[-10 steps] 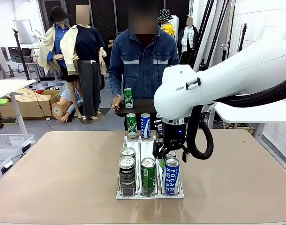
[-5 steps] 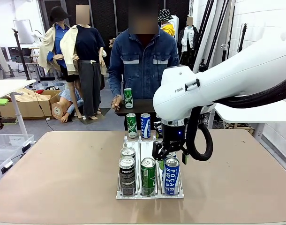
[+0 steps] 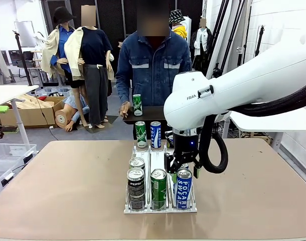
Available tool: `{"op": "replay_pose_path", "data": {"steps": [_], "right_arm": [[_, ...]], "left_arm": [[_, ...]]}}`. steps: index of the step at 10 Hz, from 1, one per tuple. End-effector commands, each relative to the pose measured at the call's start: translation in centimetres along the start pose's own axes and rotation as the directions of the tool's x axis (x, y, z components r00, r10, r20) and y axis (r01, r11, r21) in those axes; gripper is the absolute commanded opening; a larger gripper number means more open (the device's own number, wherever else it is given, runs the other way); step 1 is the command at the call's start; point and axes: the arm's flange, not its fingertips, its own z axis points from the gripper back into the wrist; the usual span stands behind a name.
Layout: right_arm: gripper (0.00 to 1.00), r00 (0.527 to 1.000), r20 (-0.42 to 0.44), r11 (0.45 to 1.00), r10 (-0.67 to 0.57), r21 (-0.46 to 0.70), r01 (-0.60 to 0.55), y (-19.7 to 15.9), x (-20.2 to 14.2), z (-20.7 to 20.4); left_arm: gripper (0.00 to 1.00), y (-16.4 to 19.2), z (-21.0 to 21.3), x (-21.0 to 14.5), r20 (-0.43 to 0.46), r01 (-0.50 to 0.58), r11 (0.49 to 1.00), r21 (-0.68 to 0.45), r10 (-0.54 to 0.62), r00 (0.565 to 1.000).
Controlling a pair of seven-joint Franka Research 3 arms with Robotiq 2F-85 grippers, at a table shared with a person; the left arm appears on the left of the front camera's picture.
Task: Retrieve and hand over the desired beverage to the person.
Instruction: Pick up another can of the same type that the person held from the Automatic Can Dispenser.
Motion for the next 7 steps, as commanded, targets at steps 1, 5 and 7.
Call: {"op": "replay_pose_path", "data": {"steps": [1, 5, 7], "right_arm": [[0.69, 1.000, -0.008, 1.000, -0.020, 0.012, 0.020, 0.32, -0.33, -0.60], [0.38, 1.000, -0.015, 1.000, -0.018, 0.023, 0.019, 0.19, -0.30, -0.79], [0.23, 1.000, -0.027, 0.999, -0.013, 0.030, 0.014, 0.00, -0.21, -0.86]], "left_arm": [[1.00, -0.09, 0.14, -0.10, 0.004, 0.004, 1.000, -0.002, -0.004, 1.000], [1.00, -0.09, 0.14, -0.10, 0.004, 0.004, 1.000, -0.002, -0.004, 1.000], [1.00, -0.09, 0.14, -0.10, 0.004, 0.004, 1.000, -0.002, -0.004, 1.000]]}}
